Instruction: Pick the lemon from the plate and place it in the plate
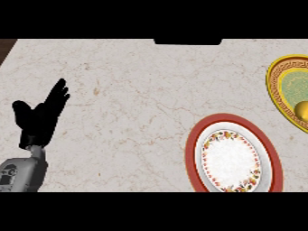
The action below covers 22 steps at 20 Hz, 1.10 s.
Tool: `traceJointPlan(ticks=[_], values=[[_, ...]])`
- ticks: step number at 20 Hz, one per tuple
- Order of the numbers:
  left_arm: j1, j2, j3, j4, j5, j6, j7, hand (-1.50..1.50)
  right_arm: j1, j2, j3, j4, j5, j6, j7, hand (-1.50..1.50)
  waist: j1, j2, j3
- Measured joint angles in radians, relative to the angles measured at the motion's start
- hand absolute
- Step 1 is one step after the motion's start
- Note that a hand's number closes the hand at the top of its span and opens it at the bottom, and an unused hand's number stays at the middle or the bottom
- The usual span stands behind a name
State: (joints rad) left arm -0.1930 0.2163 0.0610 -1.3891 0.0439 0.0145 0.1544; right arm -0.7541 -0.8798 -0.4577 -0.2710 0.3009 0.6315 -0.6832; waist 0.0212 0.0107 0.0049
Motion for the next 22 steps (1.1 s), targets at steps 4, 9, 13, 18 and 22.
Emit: traceJointPlan(ticks=[4,9,13,18,22], values=[[-0.001,0.005,0.003,0.0,0.004,-0.009,0.001,0.0,0.013,-0.018,-0.007,-0.01,-0.036,0.02,0.018,-1.5,0.003,0.003,0.001],[-0.004,0.003,0.005,0.007,0.005,-0.01,-0.002,0.0,0.038,-0.039,-0.004,-0.028,-0.066,0.028,0.026,-1.5,0.005,0.006,0.003],[0.004,-0.002,-0.001,0.001,0.002,-0.012,-0.004,0.0,0.056,-0.058,-0.002,-0.038,-0.087,0.025,0.03,-1.5,0.013,0.008,0.004],[0.001,-0.004,-0.004,0.003,0.002,-0.015,-0.007,0.0,0.08,-0.081,0.005,-0.047,-0.107,0.021,0.034,-1.5,0.017,0.012,0.005],[0.002,-0.009,-0.006,-0.006,-0.001,-0.01,-0.004,0.0,0.112,-0.101,0.018,-0.058,-0.114,0.017,0.029,-1.5,0.016,0.012,0.006]])
